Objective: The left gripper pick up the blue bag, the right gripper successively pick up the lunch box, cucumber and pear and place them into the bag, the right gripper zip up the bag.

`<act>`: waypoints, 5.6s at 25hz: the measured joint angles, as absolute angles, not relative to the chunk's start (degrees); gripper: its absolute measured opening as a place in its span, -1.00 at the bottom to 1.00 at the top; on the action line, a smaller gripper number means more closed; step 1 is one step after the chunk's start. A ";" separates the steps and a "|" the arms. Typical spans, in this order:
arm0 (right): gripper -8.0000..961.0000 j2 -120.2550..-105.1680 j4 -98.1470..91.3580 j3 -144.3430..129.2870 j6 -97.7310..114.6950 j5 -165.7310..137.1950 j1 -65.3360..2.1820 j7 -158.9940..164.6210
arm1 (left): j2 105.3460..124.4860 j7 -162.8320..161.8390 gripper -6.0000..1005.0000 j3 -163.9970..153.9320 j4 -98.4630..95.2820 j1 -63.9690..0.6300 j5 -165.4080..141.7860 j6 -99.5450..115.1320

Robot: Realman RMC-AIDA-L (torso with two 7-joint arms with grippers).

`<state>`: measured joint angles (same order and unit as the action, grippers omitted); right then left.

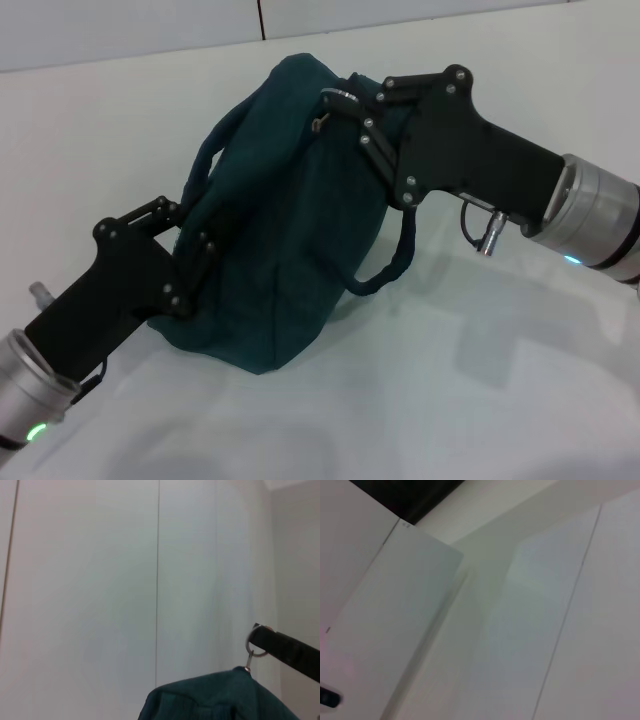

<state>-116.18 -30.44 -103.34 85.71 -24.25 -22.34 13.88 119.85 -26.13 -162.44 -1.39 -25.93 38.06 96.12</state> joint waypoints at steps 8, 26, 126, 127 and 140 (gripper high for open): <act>-0.97 -116.03 -29.54 -102.62 85.76 -23.08 -22.31 13.80 | 119.81 -25.14 -0.53 -162.30 -0.65 -25.24 38.98 95.10; -0.97 -116.18 -28.80 -103.72 86.63 -21.89 -21.98 13.85 | 119.66 -20.07 -0.87 -162.23 -1.98 -24.78 41.60 95.03; 0.05 -109.70 -16.45 -96.59 77.68 -20.85 -21.44 32.39 | 119.53 -20.43 -0.86 -162.35 2.63 -29.24 45.87 93.97; 0.04 -109.74 -16.49 -96.48 76.80 -20.86 -21.80 32.28 | 119.53 -20.20 -0.86 -162.35 2.63 -29.26 45.88 93.97; -0.05 -110.24 -17.01 -96.45 74.62 -27.17 -23.39 31.99 | 119.62 -19.51 -0.86 -162.33 2.02 -29.93 45.88 94.02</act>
